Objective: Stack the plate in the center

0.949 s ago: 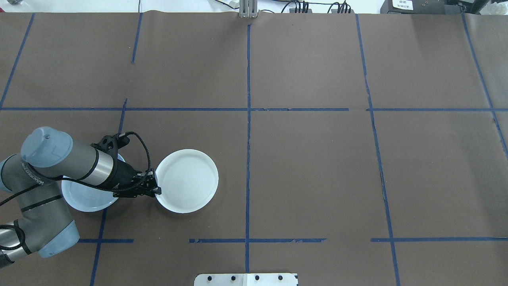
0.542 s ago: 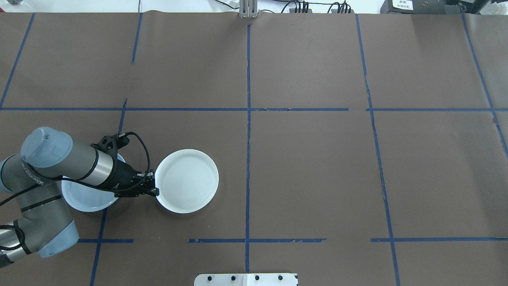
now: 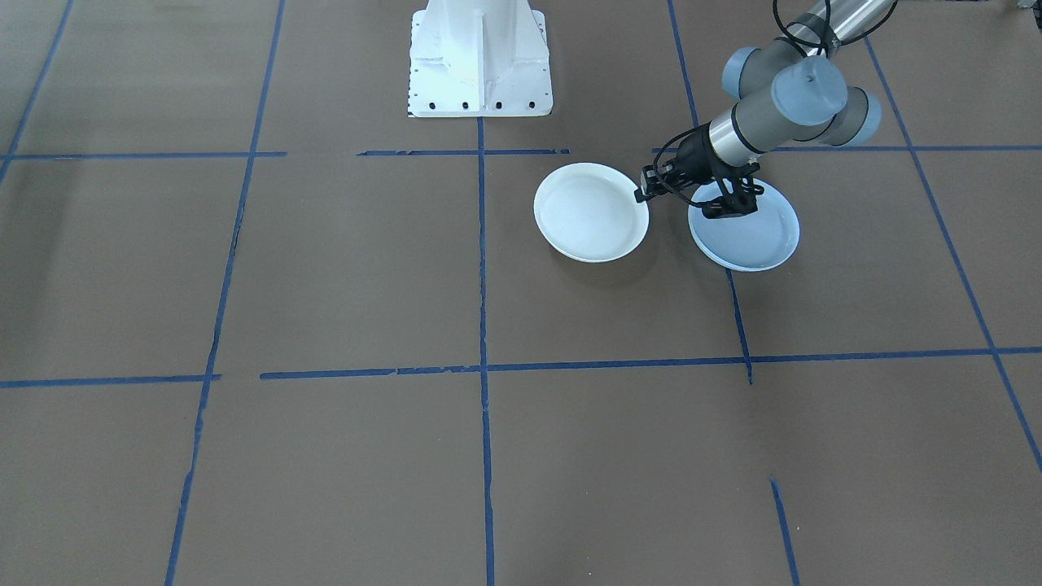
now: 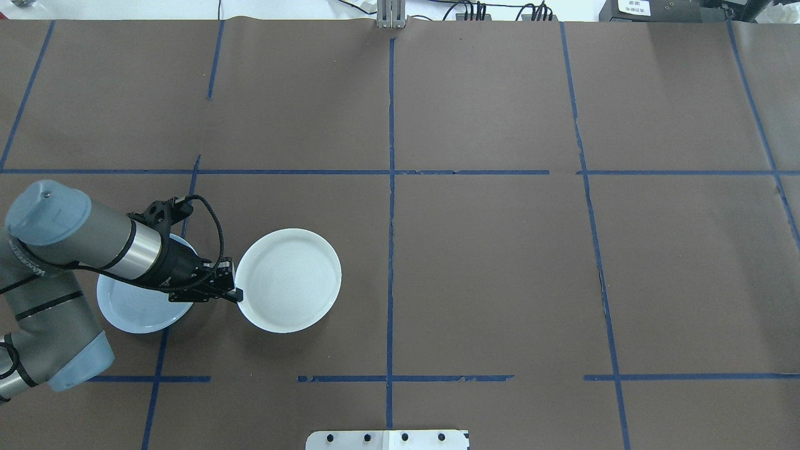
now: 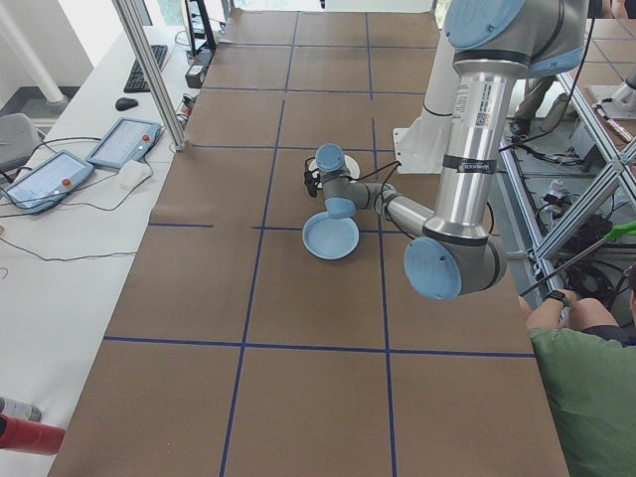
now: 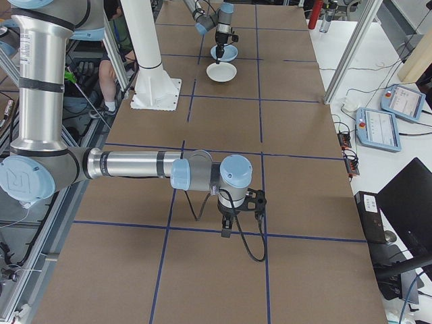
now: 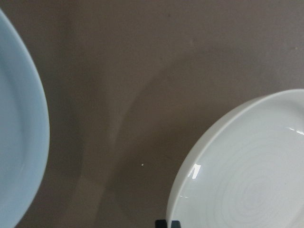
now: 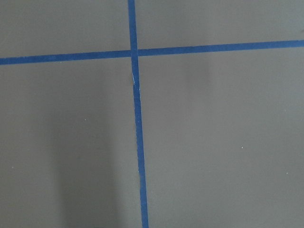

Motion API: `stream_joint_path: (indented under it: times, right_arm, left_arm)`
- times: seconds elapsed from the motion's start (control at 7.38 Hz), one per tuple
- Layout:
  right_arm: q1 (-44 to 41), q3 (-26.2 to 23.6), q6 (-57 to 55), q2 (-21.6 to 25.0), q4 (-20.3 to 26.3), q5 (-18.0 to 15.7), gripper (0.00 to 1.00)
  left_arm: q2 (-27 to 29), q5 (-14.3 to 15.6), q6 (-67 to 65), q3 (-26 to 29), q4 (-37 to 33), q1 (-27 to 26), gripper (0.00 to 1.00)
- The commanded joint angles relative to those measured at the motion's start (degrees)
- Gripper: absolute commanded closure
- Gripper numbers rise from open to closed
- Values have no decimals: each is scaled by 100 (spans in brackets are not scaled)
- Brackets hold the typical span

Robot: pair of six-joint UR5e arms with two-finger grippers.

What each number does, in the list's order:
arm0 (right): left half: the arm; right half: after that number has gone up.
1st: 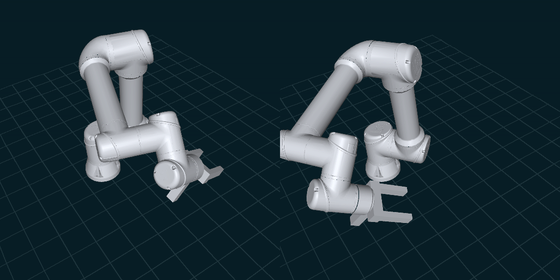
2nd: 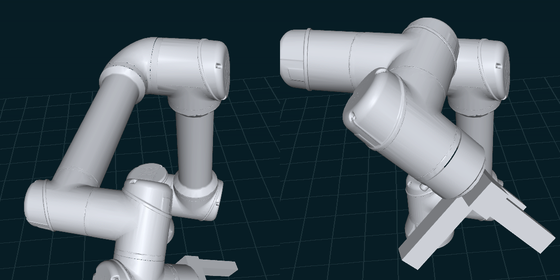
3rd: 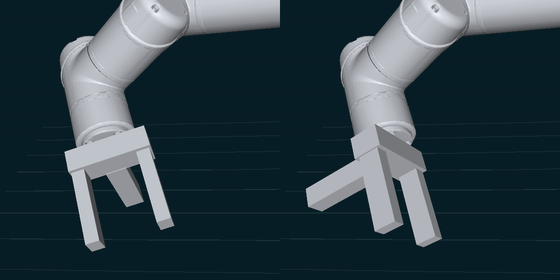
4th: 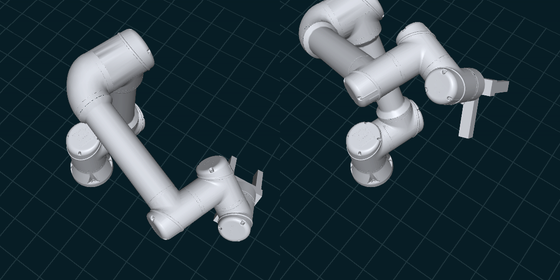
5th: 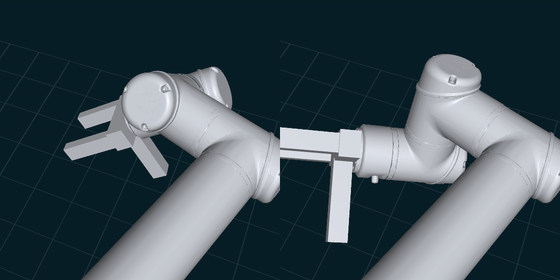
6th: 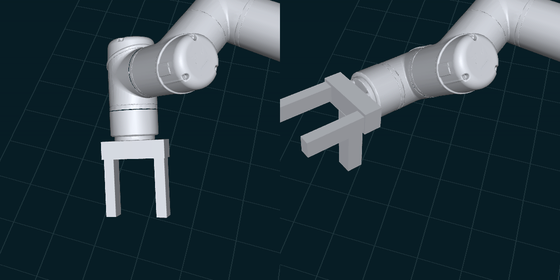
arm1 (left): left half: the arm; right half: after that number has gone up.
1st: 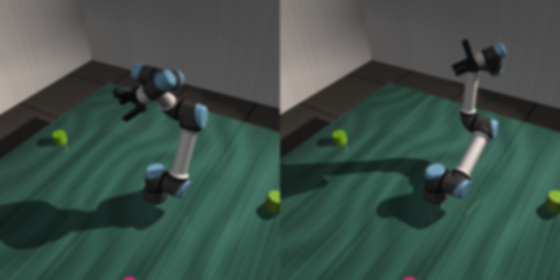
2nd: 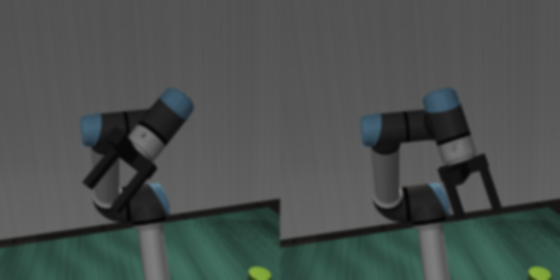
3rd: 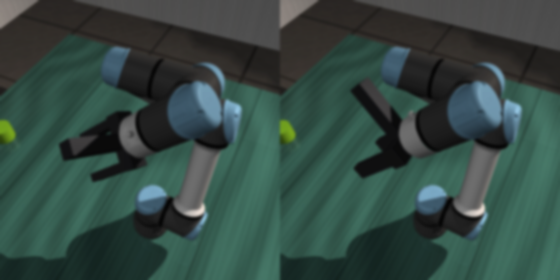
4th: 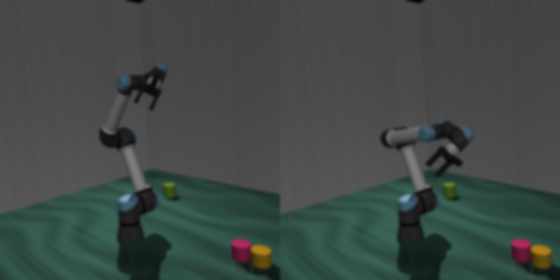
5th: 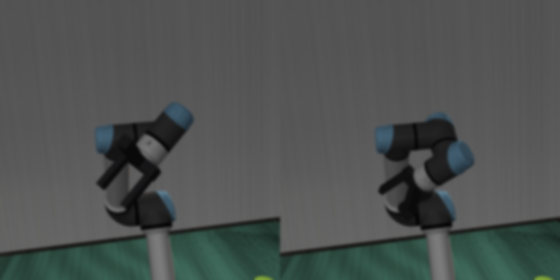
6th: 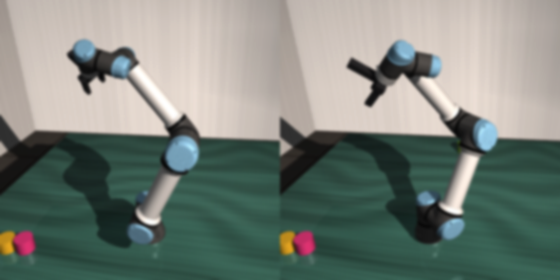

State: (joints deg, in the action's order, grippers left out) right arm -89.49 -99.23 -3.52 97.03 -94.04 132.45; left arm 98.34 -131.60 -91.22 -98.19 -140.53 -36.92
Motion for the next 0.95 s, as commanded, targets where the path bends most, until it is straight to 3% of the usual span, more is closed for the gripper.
stream_joint_path:
  times: [0.0,0.14,0.41,0.81]
  right_arm:
    - [2,0,0,0,0,0,0]
    - [2,0,0,0,0,0,0]
    - [2,0,0,0,0,0,0]
    - [2,0,0,0,-9,0,0]
  left_arm:
    - [-375,-636,1048,-69,-10,-735,100]
    - [-760,-848,1767,-69,-18,-990,100]
    - [-1403,-946,2956,-8,-27,-1282,100]
    - [-1520,-946,3733,413,-19,-1493,100]
